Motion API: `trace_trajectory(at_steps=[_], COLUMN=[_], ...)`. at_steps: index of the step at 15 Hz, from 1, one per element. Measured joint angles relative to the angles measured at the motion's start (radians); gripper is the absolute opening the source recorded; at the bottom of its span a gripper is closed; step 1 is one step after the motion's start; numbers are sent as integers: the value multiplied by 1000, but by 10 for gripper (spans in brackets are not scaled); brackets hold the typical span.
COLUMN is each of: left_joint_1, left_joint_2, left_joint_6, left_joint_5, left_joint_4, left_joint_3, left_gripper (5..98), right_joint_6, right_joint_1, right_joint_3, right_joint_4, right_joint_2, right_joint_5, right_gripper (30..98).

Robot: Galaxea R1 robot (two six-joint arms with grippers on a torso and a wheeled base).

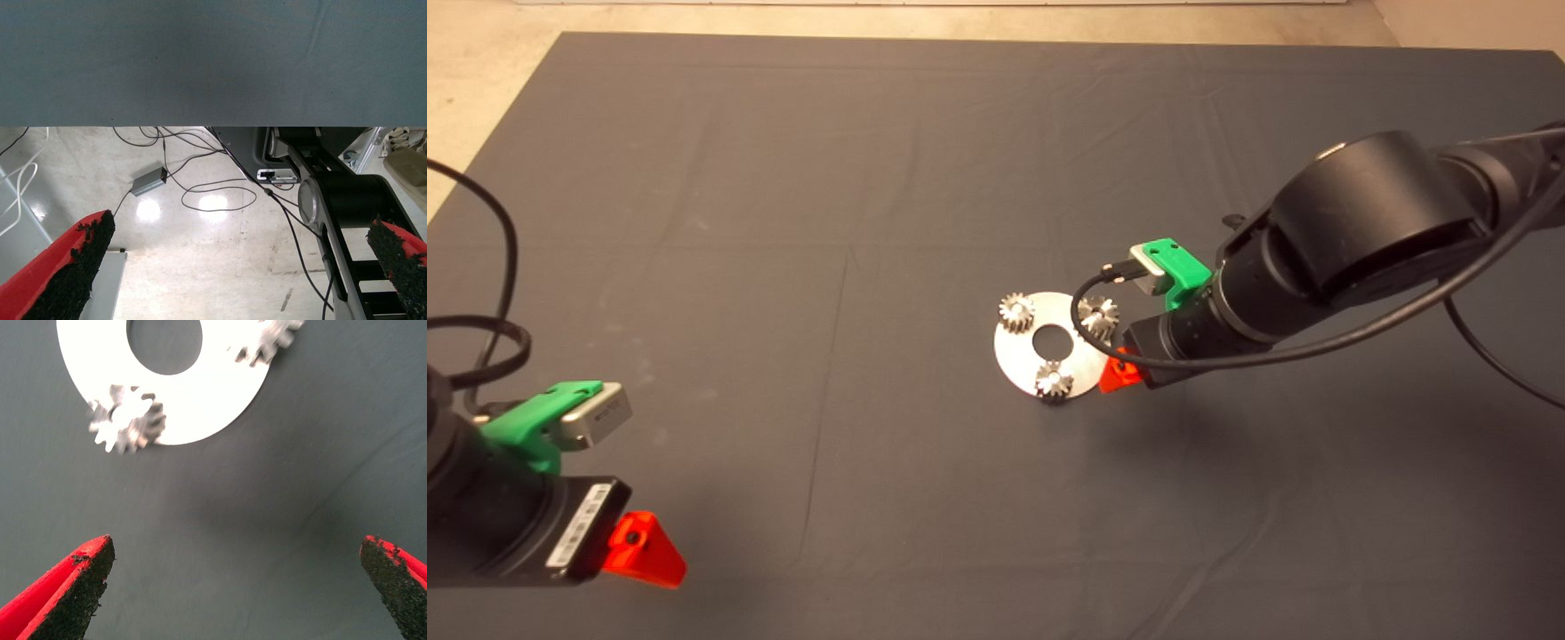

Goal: Remove an incorrectly installed larger gear and replace it with the correct smaller gear

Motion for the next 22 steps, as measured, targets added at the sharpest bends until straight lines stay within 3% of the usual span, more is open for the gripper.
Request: trace_trajectory(at_steps=[9, 16, 22], left_joint_1=[0, 0, 0], left_joint_2=[0, 0, -1], left_joint_6=[0, 0, 0], left_joint_5=[0, 0, 0], left_joint_4=[0, 0, 0], left_joint_3=[0, 0, 0], left_gripper=[982, 982, 982], right_joint_6=[-101, -116, -133], right_joint_1=[-1, -56, -62], right_joint_3=[-162, -201, -228], right_joint_4=[-25, -62, -70], right_joint_2=[0, 46, 79], right_joint_5=[0, 0, 0], right_gripper=[977, 977, 977])
